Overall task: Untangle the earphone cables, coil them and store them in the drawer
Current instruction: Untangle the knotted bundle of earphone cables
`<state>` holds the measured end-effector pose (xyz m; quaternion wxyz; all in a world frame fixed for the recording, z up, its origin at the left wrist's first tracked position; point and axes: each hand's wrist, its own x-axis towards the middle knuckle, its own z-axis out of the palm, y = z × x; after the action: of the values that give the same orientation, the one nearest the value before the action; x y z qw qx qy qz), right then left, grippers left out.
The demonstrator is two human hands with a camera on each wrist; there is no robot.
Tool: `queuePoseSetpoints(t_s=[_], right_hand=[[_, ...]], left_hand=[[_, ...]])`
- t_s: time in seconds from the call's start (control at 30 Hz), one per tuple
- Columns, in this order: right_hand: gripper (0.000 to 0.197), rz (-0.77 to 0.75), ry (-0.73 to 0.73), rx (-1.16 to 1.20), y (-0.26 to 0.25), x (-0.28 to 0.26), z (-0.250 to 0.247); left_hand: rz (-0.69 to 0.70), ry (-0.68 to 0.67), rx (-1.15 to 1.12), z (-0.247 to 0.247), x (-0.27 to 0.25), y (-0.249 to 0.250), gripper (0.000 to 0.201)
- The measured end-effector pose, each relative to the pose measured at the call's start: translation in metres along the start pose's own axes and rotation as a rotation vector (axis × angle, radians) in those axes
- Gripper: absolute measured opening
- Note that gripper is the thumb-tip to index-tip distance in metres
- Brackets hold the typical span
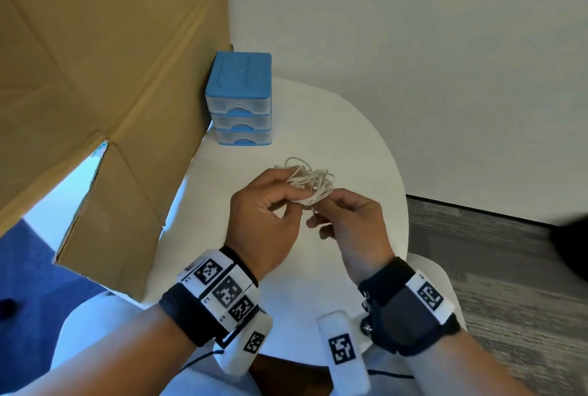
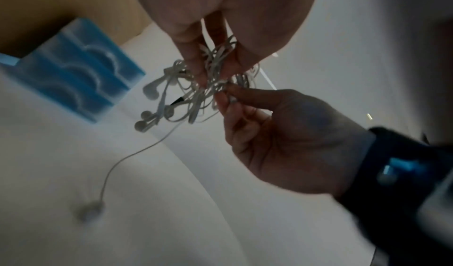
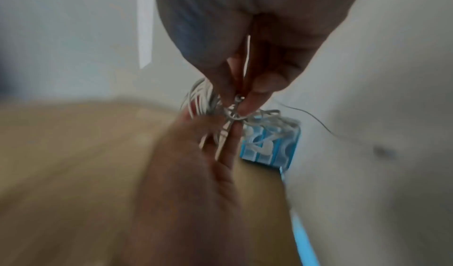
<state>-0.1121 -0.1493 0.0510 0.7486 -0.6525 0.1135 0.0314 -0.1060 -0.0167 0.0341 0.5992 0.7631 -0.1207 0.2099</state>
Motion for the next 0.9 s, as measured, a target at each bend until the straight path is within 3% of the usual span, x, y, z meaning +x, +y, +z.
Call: queuePoseSetpoints(t_s=[0.1,0.27,0.47,0.57,0.67,0.9], right_hand=[[0.018,0.155,-0.097,0.224,0.0,0.0,-0.003],[0.027,0.165,-0.207,0.332,0.0,-0.001,-0.009],[0.025,0.095,-0.075,0.369,0.003,-0.002,-0.017],[0.036,0.056,-0.046,0.319,0.002,-0.003,-0.021],[0.04,0.056,-0.113,0.249,-0.003,-0.005,-0.025],[0.023,0.096,-0.208,0.05,-0.022,0.005,-0.024]], left_hand=[[0.145,0.013,0.11,-0.003,0.002,-0.005,0.036],[0.186,0.018,0.173,-0.003,0.002,-0.006,0.028],[0.224,-0.028,0.202,0.0,-0.002,-0.006,0.025],[0.245,-0.057,0.198,0.0,-0.002,-0.007,0.023],[0.254,-0.091,0.209,-0.001,-0.001,-0.01,0.026],[0.291,-0.143,0.239,0.0,0.0,-0.009,0.029]])
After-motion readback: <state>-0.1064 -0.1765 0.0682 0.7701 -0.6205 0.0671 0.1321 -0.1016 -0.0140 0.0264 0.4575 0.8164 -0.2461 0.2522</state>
